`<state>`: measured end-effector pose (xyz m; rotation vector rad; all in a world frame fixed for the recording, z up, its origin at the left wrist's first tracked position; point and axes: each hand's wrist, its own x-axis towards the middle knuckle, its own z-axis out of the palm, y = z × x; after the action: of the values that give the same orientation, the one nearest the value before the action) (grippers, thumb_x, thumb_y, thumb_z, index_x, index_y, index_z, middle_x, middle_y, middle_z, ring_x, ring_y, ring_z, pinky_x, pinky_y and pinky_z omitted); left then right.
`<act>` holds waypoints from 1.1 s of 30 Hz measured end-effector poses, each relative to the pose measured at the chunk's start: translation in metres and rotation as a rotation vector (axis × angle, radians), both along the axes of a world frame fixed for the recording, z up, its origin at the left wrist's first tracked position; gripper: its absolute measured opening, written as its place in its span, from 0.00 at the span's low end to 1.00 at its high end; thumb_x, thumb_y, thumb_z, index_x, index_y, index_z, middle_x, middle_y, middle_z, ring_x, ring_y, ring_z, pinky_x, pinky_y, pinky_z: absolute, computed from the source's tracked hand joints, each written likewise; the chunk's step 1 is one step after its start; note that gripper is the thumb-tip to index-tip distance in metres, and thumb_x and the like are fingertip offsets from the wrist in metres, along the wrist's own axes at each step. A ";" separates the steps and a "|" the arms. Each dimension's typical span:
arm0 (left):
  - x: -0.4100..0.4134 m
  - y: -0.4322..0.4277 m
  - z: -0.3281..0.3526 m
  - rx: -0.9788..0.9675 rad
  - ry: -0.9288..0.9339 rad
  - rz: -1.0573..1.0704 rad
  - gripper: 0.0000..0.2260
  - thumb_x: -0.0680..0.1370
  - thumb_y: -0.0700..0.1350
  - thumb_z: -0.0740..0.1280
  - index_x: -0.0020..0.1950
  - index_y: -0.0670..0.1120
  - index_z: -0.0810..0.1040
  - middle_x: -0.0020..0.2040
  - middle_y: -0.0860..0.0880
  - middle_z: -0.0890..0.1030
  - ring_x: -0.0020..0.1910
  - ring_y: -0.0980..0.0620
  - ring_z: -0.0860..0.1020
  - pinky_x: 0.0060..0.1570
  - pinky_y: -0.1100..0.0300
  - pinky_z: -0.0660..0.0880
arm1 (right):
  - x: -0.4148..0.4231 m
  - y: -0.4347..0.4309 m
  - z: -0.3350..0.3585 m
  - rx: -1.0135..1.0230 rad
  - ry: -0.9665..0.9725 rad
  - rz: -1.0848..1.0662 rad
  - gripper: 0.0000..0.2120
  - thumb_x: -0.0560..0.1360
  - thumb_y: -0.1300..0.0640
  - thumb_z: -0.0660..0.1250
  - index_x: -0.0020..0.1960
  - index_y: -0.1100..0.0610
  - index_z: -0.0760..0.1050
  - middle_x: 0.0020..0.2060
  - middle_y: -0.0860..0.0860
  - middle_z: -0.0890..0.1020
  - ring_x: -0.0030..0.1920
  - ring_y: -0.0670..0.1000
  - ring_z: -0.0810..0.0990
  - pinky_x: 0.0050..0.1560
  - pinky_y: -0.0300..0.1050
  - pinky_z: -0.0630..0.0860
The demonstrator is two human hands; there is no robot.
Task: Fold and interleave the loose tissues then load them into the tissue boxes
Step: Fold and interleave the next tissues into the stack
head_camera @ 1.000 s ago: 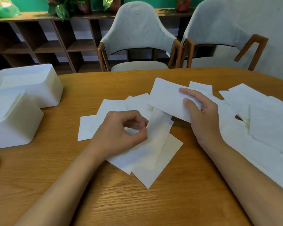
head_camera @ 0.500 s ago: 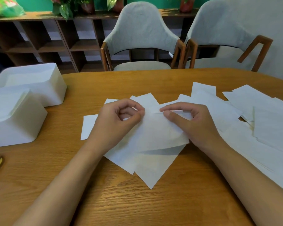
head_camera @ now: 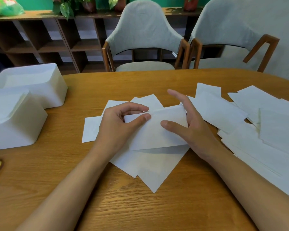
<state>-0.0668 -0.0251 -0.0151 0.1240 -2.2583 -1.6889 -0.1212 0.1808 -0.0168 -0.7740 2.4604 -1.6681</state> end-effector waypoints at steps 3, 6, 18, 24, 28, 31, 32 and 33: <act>0.000 0.001 -0.002 0.004 -0.004 -0.005 0.05 0.76 0.45 0.78 0.51 0.51 0.88 0.50 0.56 0.87 0.52 0.53 0.85 0.53 0.42 0.83 | 0.001 -0.001 -0.001 0.028 0.027 -0.001 0.38 0.69 0.36 0.69 0.75 0.31 0.57 0.60 0.13 0.56 0.59 0.15 0.56 0.54 0.17 0.58; 0.000 0.002 -0.003 -0.006 0.002 0.007 0.04 0.76 0.46 0.78 0.50 0.52 0.88 0.50 0.57 0.87 0.51 0.54 0.85 0.52 0.44 0.83 | 0.000 -0.002 -0.001 0.040 0.045 -0.016 0.35 0.72 0.37 0.71 0.73 0.30 0.57 0.58 0.11 0.56 0.58 0.15 0.56 0.57 0.24 0.60; -0.002 0.004 -0.008 -0.067 0.024 0.050 0.17 0.78 0.56 0.73 0.66 0.59 0.78 0.58 0.56 0.82 0.56 0.58 0.80 0.50 0.67 0.75 | 0.000 0.002 0.005 -0.048 0.072 -0.002 0.18 0.82 0.53 0.64 0.66 0.34 0.70 0.57 0.20 0.70 0.59 0.30 0.71 0.50 0.28 0.75; 0.000 0.003 -0.005 0.059 0.077 0.040 0.11 0.79 0.47 0.75 0.59 0.58 0.82 0.48 0.31 0.82 0.45 0.28 0.80 0.42 0.33 0.78 | -0.004 0.009 0.005 -0.033 -0.008 0.070 0.12 0.80 0.56 0.68 0.55 0.39 0.82 0.56 0.29 0.81 0.61 0.33 0.74 0.57 0.30 0.71; 0.002 0.005 -0.004 -0.018 0.058 0.057 0.15 0.78 0.49 0.76 0.62 0.57 0.78 0.44 0.50 0.83 0.38 0.52 0.82 0.37 0.54 0.78 | -0.009 0.009 0.001 -0.019 -0.024 -0.063 0.13 0.80 0.56 0.68 0.54 0.36 0.82 0.53 0.24 0.79 0.59 0.28 0.71 0.55 0.25 0.67; 0.004 0.004 -0.004 -0.378 -0.011 0.038 0.21 0.73 0.58 0.78 0.61 0.58 0.74 0.42 0.55 0.81 0.38 0.55 0.80 0.38 0.60 0.77 | -0.016 0.013 0.000 -0.054 -0.007 -0.218 0.14 0.81 0.57 0.67 0.55 0.38 0.83 0.58 0.30 0.79 0.60 0.30 0.72 0.55 0.22 0.64; 0.005 0.005 -0.005 -0.512 -0.055 0.001 0.21 0.72 0.62 0.77 0.58 0.59 0.74 0.42 0.56 0.80 0.39 0.56 0.79 0.39 0.57 0.78 | -0.018 0.015 -0.001 -0.061 -0.016 -0.251 0.13 0.81 0.57 0.67 0.56 0.39 0.83 0.60 0.32 0.79 0.60 0.31 0.71 0.56 0.24 0.63; 0.006 0.006 -0.006 -0.617 -0.096 -0.040 0.21 0.70 0.66 0.76 0.56 0.60 0.74 0.44 0.58 0.79 0.41 0.57 0.78 0.41 0.55 0.78 | -0.020 0.016 -0.002 -0.062 -0.025 -0.274 0.13 0.81 0.57 0.67 0.56 0.39 0.83 0.60 0.33 0.78 0.59 0.31 0.71 0.57 0.25 0.63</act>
<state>-0.0606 -0.0189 -0.0212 0.0167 -2.7520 -0.9472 -0.1413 0.1968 -0.0193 -0.4322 2.6064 -1.8346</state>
